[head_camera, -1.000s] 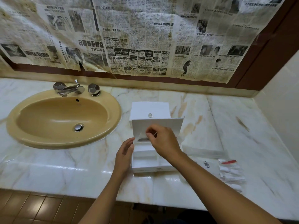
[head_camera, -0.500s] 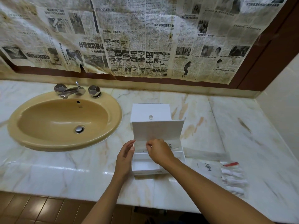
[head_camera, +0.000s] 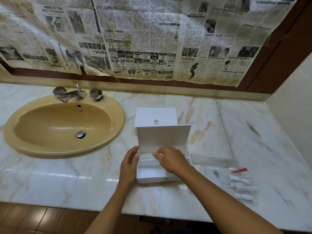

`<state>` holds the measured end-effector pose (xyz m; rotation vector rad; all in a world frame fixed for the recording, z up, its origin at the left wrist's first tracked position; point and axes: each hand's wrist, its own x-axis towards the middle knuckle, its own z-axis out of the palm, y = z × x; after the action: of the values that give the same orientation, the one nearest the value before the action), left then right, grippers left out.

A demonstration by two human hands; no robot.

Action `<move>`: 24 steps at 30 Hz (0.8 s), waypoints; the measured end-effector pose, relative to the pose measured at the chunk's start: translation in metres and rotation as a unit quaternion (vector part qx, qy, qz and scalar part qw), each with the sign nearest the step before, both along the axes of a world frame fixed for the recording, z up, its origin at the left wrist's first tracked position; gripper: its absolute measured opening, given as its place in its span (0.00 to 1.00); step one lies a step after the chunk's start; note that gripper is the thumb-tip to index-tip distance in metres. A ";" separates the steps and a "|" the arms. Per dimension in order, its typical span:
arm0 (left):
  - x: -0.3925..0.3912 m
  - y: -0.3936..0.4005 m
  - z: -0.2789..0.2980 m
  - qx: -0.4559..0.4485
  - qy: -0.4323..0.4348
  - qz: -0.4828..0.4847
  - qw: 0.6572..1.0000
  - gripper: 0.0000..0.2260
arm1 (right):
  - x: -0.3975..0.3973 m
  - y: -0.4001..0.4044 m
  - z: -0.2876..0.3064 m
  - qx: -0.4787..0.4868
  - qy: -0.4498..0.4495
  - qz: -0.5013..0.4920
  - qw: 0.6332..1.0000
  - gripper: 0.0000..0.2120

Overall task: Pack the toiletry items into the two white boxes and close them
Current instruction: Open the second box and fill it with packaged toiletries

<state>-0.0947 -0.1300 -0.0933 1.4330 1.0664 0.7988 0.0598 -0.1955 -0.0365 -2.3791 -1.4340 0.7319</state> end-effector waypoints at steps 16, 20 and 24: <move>0.000 -0.004 0.004 -0.006 -0.029 -0.004 1.000 0.11 | 0.088 -0.043 0.015 -0.079 -0.095 -0.142 0.982 0.17; -0.001 -0.004 0.003 -0.006 -0.027 -0.006 1.000 0.11 | 0.088 -0.049 -0.001 -0.145 -0.104 -0.124 0.976 0.22; 0.000 -0.005 0.004 -0.003 -0.024 -0.008 1.000 0.11 | 0.086 -0.054 -0.012 -0.127 -0.127 -0.125 0.976 0.15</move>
<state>-0.0949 -0.1350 -0.0896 1.4101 1.0188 0.8131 0.1459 -0.2498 -0.0483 -2.8726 -1.1501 0.5920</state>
